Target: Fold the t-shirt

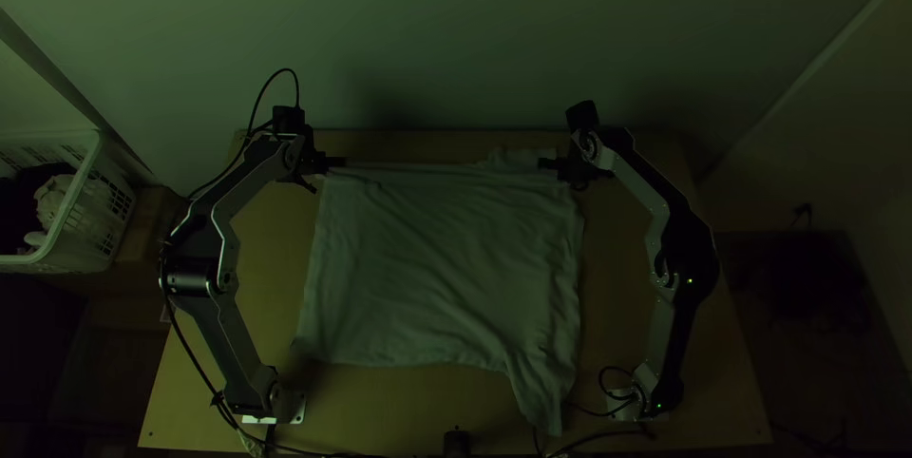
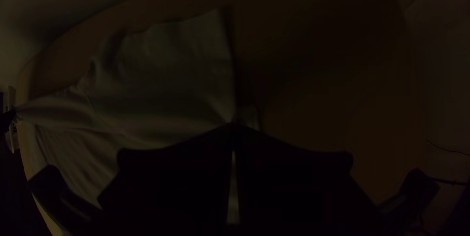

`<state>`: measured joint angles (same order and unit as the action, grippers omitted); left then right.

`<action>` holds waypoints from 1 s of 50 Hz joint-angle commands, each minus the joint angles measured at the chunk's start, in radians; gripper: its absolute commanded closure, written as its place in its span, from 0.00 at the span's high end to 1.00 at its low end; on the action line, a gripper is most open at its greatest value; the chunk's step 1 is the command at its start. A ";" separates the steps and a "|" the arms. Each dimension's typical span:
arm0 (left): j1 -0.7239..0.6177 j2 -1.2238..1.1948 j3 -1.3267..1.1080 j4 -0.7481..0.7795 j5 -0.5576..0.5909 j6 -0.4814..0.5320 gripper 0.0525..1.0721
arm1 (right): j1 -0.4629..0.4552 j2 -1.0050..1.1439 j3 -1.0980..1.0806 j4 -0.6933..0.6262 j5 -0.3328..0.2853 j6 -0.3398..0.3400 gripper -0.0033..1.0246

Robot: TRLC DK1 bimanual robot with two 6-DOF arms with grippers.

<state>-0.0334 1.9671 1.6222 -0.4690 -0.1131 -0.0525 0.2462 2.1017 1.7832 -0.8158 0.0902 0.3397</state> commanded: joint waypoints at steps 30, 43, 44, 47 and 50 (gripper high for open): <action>-0.016 -0.254 -0.323 0.078 0.009 -0.007 0.03 | 0.085 -0.364 -0.427 0.089 0.025 0.005 0.03; -0.005 -0.355 -0.450 0.101 0.009 0.017 0.03 | 0.100 -0.454 -0.564 0.112 0.031 0.007 0.03; -0.003 -0.363 -0.461 0.104 0.009 0.019 0.03 | 0.100 -0.462 -0.573 0.112 0.031 0.007 0.03; -0.003 -0.384 -0.493 0.118 0.009 0.025 0.03 | 0.104 -0.482 -0.601 0.116 0.031 0.007 0.03; -0.003 -0.399 -0.519 0.122 0.009 0.031 0.03 | 0.105 -0.499 -0.627 0.119 0.031 0.009 0.03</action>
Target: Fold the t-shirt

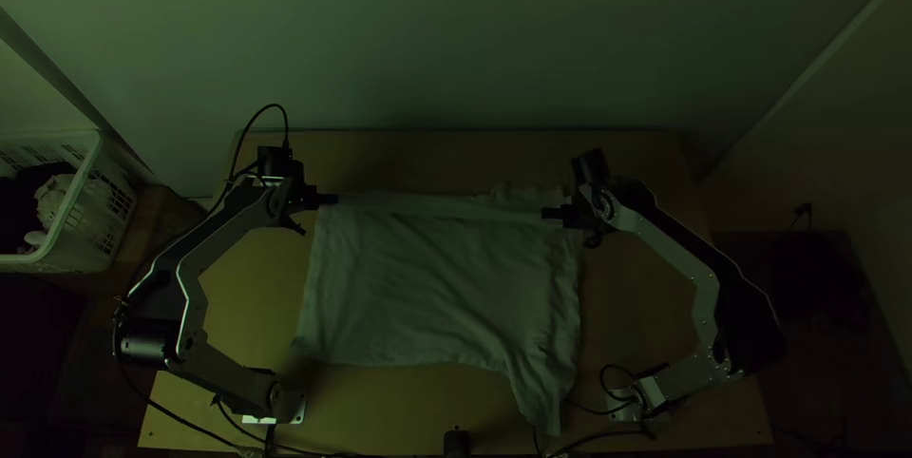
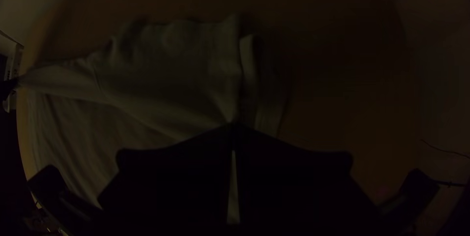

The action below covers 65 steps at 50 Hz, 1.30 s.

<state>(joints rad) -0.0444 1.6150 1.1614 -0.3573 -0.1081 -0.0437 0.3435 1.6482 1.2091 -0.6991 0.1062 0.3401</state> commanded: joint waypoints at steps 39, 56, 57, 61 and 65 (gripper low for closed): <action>0.006 -0.176 -0.052 -0.197 0.145 -0.001 0.96 | 0.028 -0.243 -0.141 -0.063 0.009 0.062 0.96; 0.023 -0.409 -0.106 -0.318 0.248 0.059 0.96 | 0.061 -0.499 -0.187 -0.180 0.004 0.116 0.96; 0.023 -0.422 -0.111 -0.328 0.248 0.064 0.96 | 0.061 -0.511 -0.191 -0.183 0.004 0.116 0.96; 0.021 -0.471 -0.129 -0.381 0.248 0.087 0.96 | 0.065 -0.545 -0.203 -0.214 0.001 0.132 0.96; 0.020 -0.509 -0.140 -0.443 0.248 0.096 0.96 | 0.074 -0.571 -0.212 -0.247 -0.003 0.134 0.96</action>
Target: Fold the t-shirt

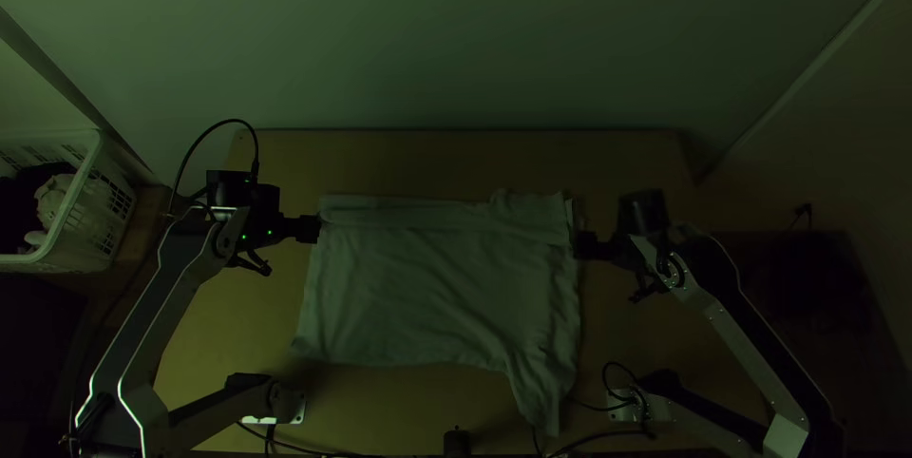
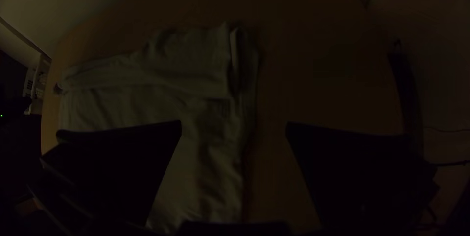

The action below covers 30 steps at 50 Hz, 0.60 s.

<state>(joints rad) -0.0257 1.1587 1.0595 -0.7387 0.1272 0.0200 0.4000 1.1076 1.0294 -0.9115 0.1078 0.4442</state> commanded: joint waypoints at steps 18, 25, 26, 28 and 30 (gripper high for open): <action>-0.008 -0.220 -0.093 -0.349 -0.005 0.103 0.96 | 0.120 -0.163 -0.112 -0.247 -0.135 0.188 0.96; 0.004 -0.220 -0.131 -0.436 -0.017 0.113 0.96 | 0.129 -0.187 -0.167 -0.299 -0.217 0.243 0.96; 0.004 -0.220 -0.136 -0.450 -0.020 0.118 0.96 | 0.137 -0.189 -0.175 -0.303 -0.218 0.248 0.96; 0.006 -0.220 -0.150 -0.473 -0.031 0.116 0.96 | 0.154 -0.192 -0.190 -0.317 -0.224 0.254 0.96; 0.009 -0.217 -0.167 -0.485 -0.043 0.120 0.96 | 0.168 -0.192 -0.209 -0.320 -0.229 0.257 0.96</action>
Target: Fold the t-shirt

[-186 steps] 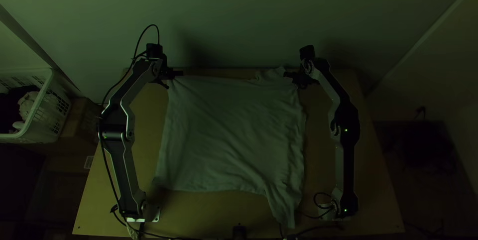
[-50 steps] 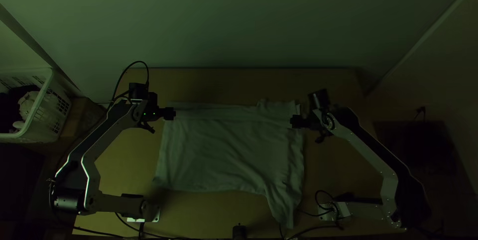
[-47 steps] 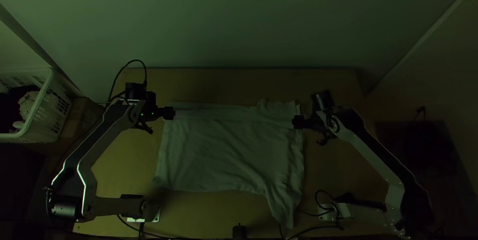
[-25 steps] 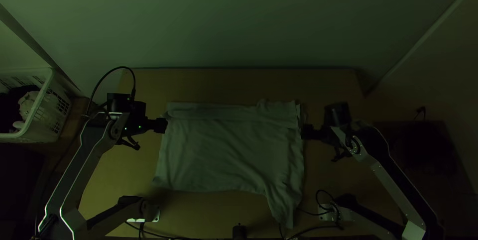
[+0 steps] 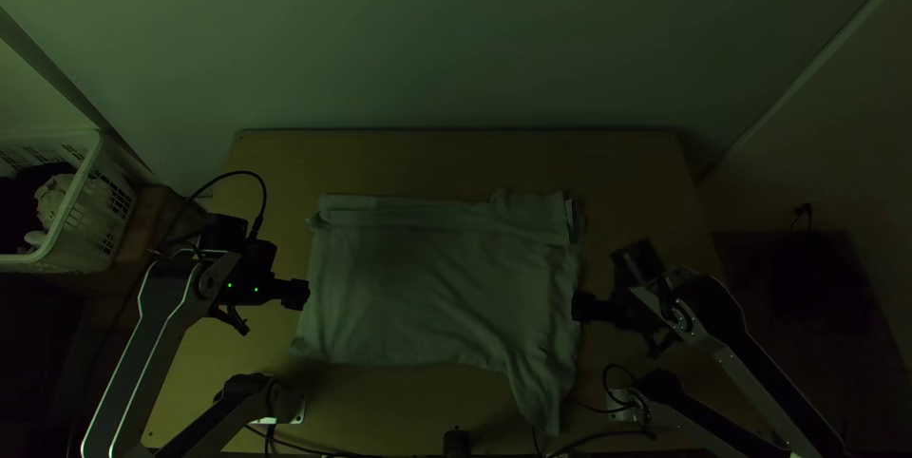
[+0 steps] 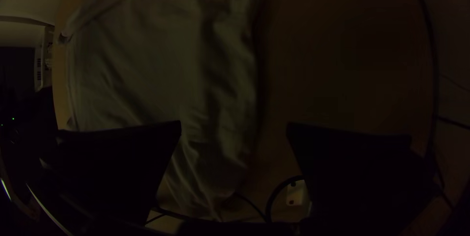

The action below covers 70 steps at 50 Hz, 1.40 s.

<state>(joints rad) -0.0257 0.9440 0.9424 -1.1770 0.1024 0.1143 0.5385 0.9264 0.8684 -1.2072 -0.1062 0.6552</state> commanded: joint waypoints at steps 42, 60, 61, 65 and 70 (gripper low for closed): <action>-0.123 0.289 -0.217 -0.087 -0.168 0.064 0.94 | 0.138 0.066 -0.184 -0.040 -0.141 0.034 0.90; -0.270 0.331 -0.211 -0.070 -0.168 0.041 0.41 | 0.136 0.146 -0.195 -0.026 -0.165 0.006 0.90; -0.278 0.332 -0.212 -0.065 -0.168 0.042 0.34 | 0.136 0.150 -0.197 -0.025 -0.168 0.006 0.90; -0.292 0.332 -0.220 -0.030 -0.156 0.056 0.02 | 0.136 0.164 -0.213 -0.008 -0.178 0.006 0.90; -0.289 0.345 -0.218 -0.029 -0.142 0.067 0.03 | 0.140 0.177 -0.227 0.008 -0.187 0.006 0.86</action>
<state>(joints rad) -0.3107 1.2705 0.7406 -1.2011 -0.0528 0.1692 0.6678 1.0817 0.6727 -1.2076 -0.2813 0.6682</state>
